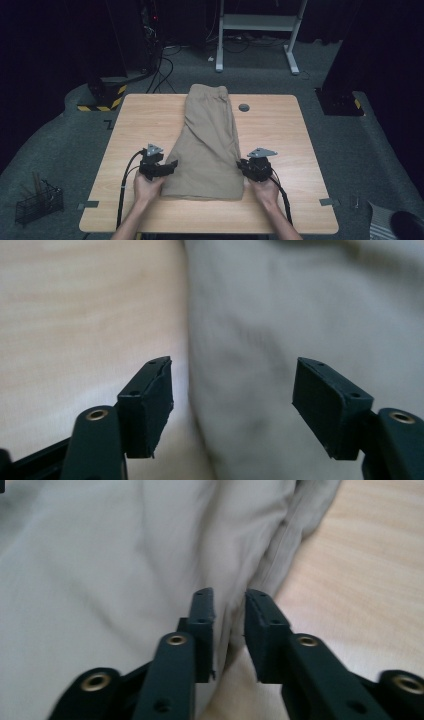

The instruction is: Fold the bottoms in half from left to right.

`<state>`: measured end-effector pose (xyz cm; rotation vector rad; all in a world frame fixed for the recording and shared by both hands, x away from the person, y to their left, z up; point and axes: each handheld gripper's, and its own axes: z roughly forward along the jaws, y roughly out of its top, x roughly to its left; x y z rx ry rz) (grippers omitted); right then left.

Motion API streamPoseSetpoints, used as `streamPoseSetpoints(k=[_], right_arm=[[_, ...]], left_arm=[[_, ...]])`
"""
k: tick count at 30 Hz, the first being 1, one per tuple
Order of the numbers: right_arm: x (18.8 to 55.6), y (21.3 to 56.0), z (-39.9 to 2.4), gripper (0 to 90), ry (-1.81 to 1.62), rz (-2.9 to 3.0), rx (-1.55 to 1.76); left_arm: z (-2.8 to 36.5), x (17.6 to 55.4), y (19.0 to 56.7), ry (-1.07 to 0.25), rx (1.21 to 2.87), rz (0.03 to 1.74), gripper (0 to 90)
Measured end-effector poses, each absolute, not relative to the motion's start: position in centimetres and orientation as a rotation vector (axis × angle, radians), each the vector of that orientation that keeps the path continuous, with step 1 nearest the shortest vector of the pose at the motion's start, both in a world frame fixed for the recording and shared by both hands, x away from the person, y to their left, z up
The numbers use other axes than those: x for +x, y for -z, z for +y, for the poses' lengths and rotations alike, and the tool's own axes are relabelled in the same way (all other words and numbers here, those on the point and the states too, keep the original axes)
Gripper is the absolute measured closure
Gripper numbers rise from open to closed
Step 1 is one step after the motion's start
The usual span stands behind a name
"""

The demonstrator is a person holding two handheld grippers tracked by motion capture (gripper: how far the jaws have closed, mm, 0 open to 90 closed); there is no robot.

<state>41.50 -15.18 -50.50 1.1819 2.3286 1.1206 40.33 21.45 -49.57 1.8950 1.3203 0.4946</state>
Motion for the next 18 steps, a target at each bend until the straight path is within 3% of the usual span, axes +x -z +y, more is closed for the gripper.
streamPoseSetpoints(k=[6, 10, 13, 18], right_arm=[[43.6, 50.6, -13.5, 72.3, -1.087, 2.316, 1.211], [44.4, 51.4, -13.0, 88.0, -1.039, 2.341, 1.224], [44.1, 51.5, -13.4, 89.8, -1.027, 2.332, 1.219], [42.7, 51.3, -15.0, 89.9, -1.024, 2.341, 1.191]], left_arm=[[21.0, 43.6, 50.3, -0.444, 1.908, 1.345, 49.4], [21.0, 44.2, 51.2, -0.403, 1.929, 1.34, 69.9], [21.1, 43.6, 50.9, -0.429, 1.948, 1.309, 86.1], [21.6, 41.3, 50.9, -0.366, 1.976, 1.274, 88.6]])
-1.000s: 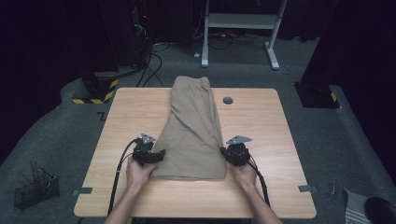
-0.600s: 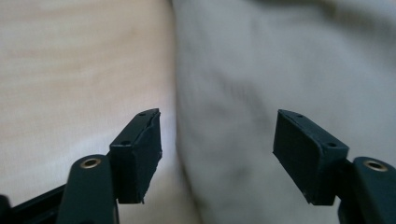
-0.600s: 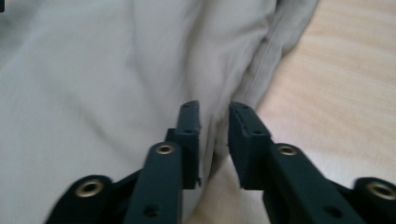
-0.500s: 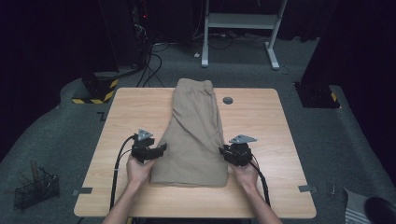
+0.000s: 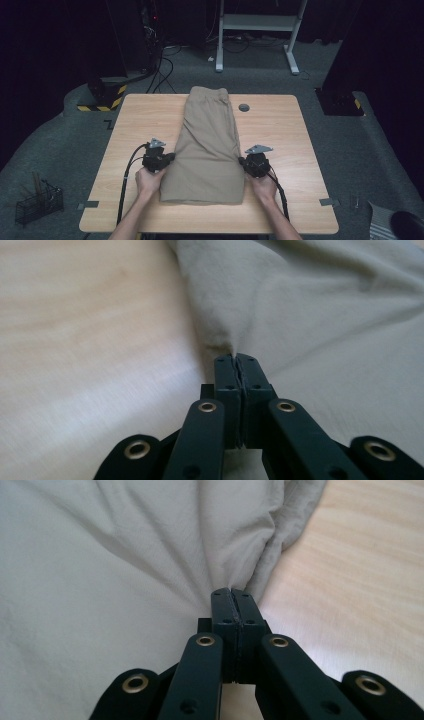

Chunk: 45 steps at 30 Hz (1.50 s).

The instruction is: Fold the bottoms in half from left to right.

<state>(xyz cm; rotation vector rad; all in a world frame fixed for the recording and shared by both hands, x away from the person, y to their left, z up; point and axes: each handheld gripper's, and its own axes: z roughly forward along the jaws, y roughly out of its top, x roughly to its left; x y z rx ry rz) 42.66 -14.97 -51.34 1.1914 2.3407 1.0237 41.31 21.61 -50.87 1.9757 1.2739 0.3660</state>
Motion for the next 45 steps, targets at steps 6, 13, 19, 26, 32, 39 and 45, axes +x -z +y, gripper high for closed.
streamPoseSetpoints(k=[6, 13, 19, 26, 32, 39, 45], right_arm=[[41.3, 51.2, -15.4, 78.4, -1.04, 2.365, 1.164], [43.8, 50.2, -14.0, 66.4, -1.059, 2.313, 1.202], [46.2, 51.4, -13.1, 88.5, -0.992, 2.344, 1.26], [44.1, 51.2, -15.0, 89.9, -1.007, 2.369, 1.221], [43.3, 50.5, -14.7, 68.2, -1.041, 2.358, 1.187], [46.4, 50.1, -13.7, 67.7, -1.068, 2.286, 1.259], [47.1, 50.8, -13.6, 90.0, -0.992, 2.297, 1.238]], left_arm=[[22.0, 39.9, 50.1, -0.352, 1.925, 1.265, 66.9], [20.8, 43.5, 49.8, -0.352, 1.878, 1.297, 56.1], [20.1, 44.8, 50.7, -0.32, 1.929, 1.301, 84.4], [21.3, 41.8, 50.9, -0.263, 1.954, 1.268, 88.7], [21.4, 42.1, 49.9, -0.293, 1.89, 1.282, 59.4], [20.3, 45.0, 50.3, -0.276, 1.863, 1.327, 65.3], [20.9, 44.4, 50.6, -0.273, 1.904, 1.308, 89.2]])
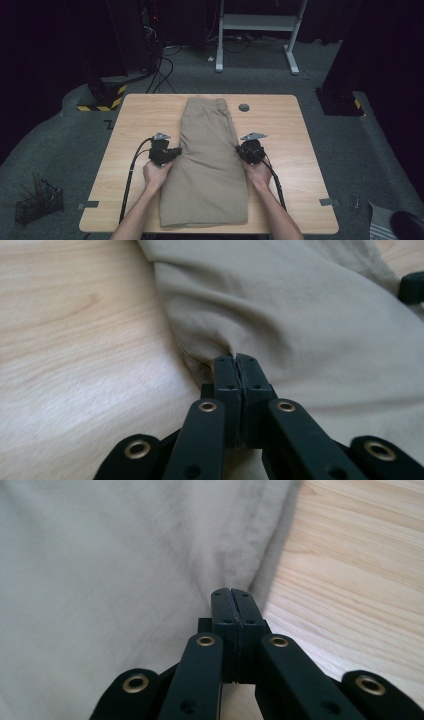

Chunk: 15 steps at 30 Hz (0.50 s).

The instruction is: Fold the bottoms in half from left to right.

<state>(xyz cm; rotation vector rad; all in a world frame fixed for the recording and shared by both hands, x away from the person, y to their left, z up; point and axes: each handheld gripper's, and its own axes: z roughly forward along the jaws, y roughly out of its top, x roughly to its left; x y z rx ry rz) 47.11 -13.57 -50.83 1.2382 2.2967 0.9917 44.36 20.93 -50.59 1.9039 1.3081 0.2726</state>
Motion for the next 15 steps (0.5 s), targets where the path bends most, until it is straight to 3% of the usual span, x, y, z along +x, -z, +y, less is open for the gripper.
streamPoseSetpoints(k=[5, 6, 9, 11, 15], right_arm=[[46.0, 51.1, -14.5, 89.9, -0.999, 2.341, 1.23], [45.8, 51.1, -14.4, 89.1, -0.991, 2.346, 1.216], [45.8, 50.7, -14.4, 73.7, -1.023, 2.322, 1.23], [46.3, 50.5, -14.5, 66.9, -1.053, 2.297, 1.242], [47.4, 50.3, -13.9, 64.8, -1.08, 2.279, 1.265]], left_arm=[[21.2, 43.1, 50.8, -0.244, 1.935, 1.287, 87.9], [21.2, 43.2, 50.7, -0.256, 1.928, 1.291, 82.8], [21.6, 43.9, 50.2, -0.27, 1.855, 1.326, 62.7], [21.5, 44.7, 49.9, -0.281, 1.833, 1.342, 55.4], [20.6, 46.1, 50.1, -0.278, 1.873, 1.356, 59.6]])
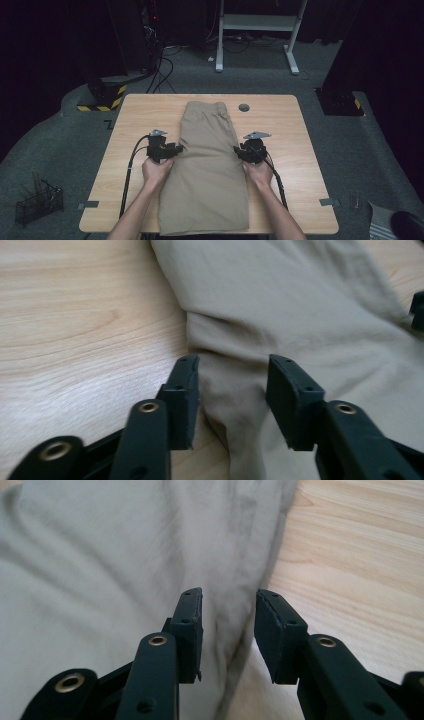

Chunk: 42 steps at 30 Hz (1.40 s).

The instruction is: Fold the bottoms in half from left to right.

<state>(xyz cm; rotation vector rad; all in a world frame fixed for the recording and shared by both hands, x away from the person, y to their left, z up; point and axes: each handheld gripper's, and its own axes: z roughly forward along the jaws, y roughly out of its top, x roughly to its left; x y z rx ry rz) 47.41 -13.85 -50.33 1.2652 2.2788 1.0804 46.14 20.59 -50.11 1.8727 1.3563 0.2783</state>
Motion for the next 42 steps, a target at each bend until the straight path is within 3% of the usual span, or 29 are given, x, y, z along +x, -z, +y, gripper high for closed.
streamPoseSetpoints(k=[2, 4, 10, 11, 12, 16, 20, 29, 42], right_arm=[[48.0, 50.6, -13.4, 72.1, -1.065, 2.296, 1.281], [48.3, 50.9, -13.0, 86.6, -1.023, 2.315, 1.261], [48.5, 51.1, -13.9, 87.8, -0.963, 2.312, 1.268], [48.4, 51.2, -14.0, 85.9, -0.969, 2.32, 1.273], [48.3, 51.2, -14.2, 80.5, -0.985, 2.316, 1.274], [47.4, 51.0, -14.6, 60.9, -1.026, 2.294, 1.278], [45.8, 50.3, -15.3, 53.8, -1.073, 2.271, 1.294], [43.8, 51.1, -14.8, 47.0, -1.054, 2.31, 1.259], [43.9, 51.8, -14.3, 45.7, -0.95, 2.301, 1.204]], left_arm=[[20.2, 46.5, 50.5, -0.296, 1.907, 1.352, 70.2], [20.1, 46.4, 51.0, -0.323, 1.954, 1.353, 88.8], [22.1, 45.9, 51.1, -0.389, 1.964, 1.406, 90.0], [22.5, 45.7, 51.0, -0.365, 1.93, 1.402, 87.7], [22.7, 45.4, 50.8, -0.351, 1.9, 1.385, 76.6], [22.0, 43.9, 49.7, -0.348, 1.901, 1.277, 53.6], [21.2, 42.7, 49.3, -0.325, 1.923, 1.228, 43.8], [20.2, 42.1, 51.4, -0.364, 1.963, 1.258, 43.6], [18.4, 44.3, 52.0, -0.509, 2.043, 1.264, 43.4]])
